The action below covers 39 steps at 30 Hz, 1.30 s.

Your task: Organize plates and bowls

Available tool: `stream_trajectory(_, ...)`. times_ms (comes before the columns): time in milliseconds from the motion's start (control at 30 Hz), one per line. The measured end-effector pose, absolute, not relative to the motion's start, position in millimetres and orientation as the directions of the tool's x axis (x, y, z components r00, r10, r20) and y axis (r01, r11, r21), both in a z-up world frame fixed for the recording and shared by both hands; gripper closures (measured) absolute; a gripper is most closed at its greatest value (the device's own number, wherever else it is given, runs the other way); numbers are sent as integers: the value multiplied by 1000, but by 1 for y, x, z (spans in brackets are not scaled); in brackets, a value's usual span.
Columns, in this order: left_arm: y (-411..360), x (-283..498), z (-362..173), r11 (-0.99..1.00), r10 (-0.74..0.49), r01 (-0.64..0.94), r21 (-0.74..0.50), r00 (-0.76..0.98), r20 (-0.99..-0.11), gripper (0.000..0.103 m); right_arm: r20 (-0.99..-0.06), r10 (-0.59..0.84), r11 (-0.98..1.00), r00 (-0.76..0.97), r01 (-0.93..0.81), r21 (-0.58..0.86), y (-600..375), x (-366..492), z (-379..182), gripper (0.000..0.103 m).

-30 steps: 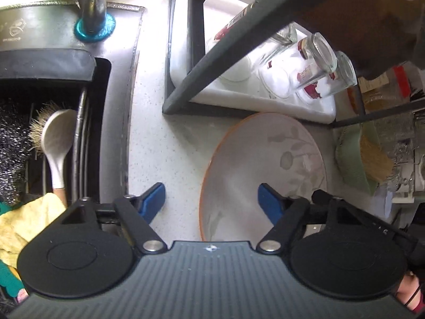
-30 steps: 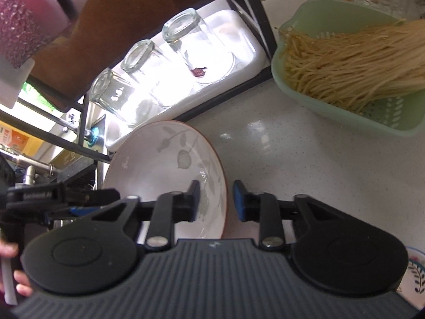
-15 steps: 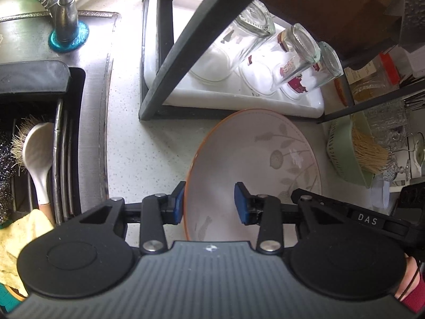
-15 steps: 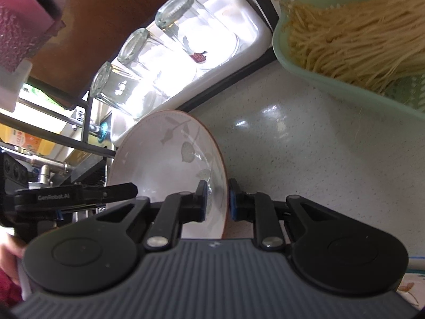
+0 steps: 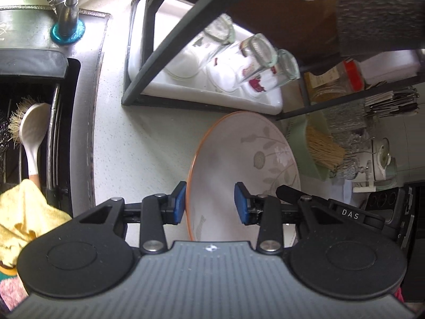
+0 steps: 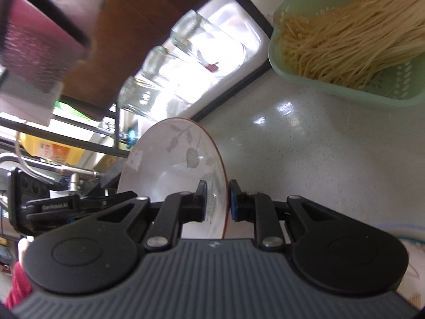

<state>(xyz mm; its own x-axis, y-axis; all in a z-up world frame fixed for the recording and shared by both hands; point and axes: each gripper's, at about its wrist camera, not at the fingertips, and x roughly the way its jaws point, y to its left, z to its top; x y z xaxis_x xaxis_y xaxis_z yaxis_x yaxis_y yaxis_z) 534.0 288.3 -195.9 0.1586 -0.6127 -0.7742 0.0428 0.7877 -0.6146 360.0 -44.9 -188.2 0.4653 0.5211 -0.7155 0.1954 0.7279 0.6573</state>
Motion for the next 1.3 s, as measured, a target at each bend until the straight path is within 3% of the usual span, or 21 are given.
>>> stream_trajectory(433,249,484,-155,733,-680,104,-672,146,-719,60,-681,455,704,574,236,669,-85,287,-142,83)
stream_trajectory(833,200,435,-147,738,-675,141,-660,119,-729,60,-664,428,693,613,248,677,-124,230,-137,83)
stream_trajectory(1300,146,377,-186,803,-596,74,-592,84,-798,60,-685,457,695,568,252,673,-165,187,-172,83)
